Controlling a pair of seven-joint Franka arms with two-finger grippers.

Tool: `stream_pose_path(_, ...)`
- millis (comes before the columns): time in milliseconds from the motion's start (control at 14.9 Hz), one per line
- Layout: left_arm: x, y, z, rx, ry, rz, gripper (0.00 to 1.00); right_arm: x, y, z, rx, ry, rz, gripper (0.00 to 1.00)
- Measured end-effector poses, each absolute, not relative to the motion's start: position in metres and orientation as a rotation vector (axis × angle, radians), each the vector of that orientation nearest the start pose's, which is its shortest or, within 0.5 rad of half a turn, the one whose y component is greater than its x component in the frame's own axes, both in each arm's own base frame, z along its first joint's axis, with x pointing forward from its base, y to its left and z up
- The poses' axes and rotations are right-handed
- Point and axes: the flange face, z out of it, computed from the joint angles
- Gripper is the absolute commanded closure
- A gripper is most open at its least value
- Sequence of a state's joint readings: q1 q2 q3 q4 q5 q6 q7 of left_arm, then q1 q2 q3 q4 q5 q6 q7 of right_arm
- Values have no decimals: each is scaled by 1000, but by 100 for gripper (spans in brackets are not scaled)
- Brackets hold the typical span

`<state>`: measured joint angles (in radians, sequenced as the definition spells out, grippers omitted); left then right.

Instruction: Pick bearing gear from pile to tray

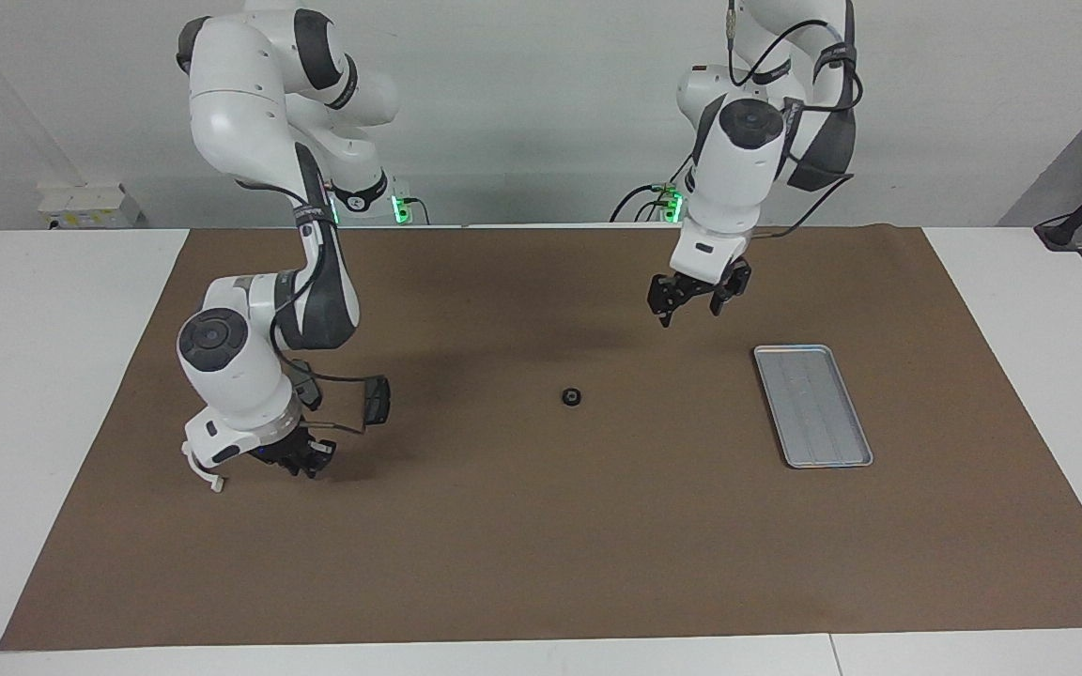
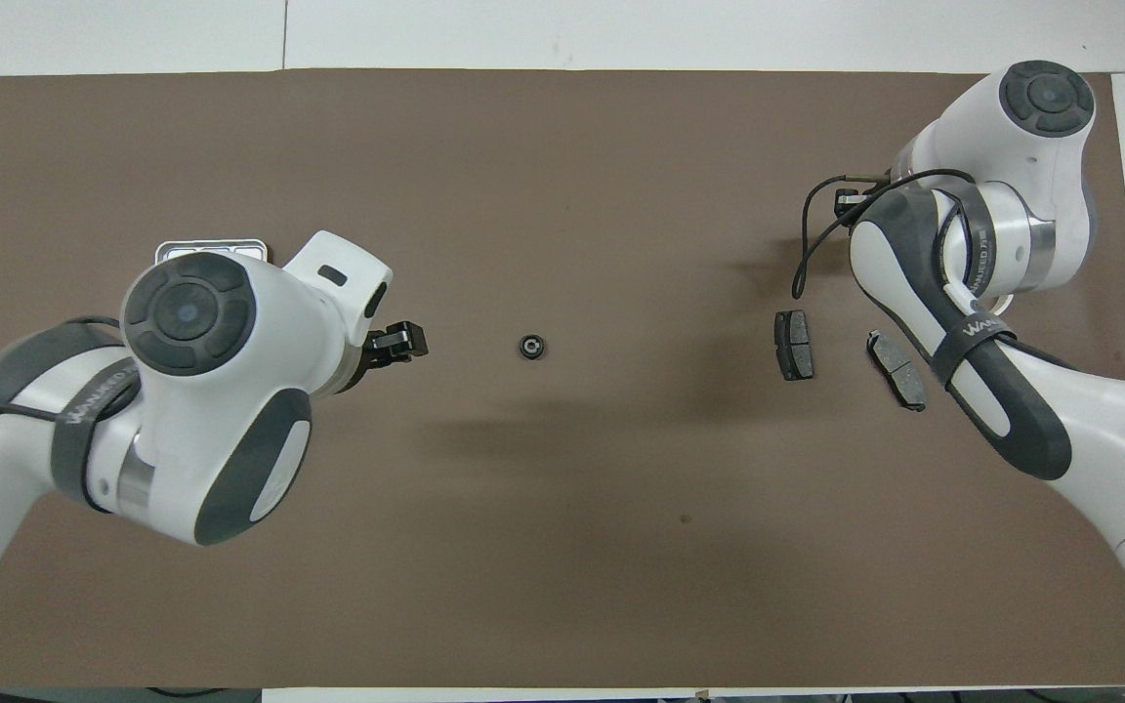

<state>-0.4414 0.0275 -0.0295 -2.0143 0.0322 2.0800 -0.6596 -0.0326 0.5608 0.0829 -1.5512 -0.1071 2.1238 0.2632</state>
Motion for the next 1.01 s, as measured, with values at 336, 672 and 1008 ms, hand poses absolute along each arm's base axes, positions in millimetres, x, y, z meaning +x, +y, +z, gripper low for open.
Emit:
stream_pose_path(336,499,-309,391,-3140,-342,-95,7,699,22,325,-3175,270,-34,100)
stream_pose_path(672,503,-368,346,-3137,-371,-73,7,699,22,325,-3175,269,-34,100)
stream_pose_path(1008,516,-391,332,-3148,-356,-88,7,699,22,325,-3175,263,-33,100)
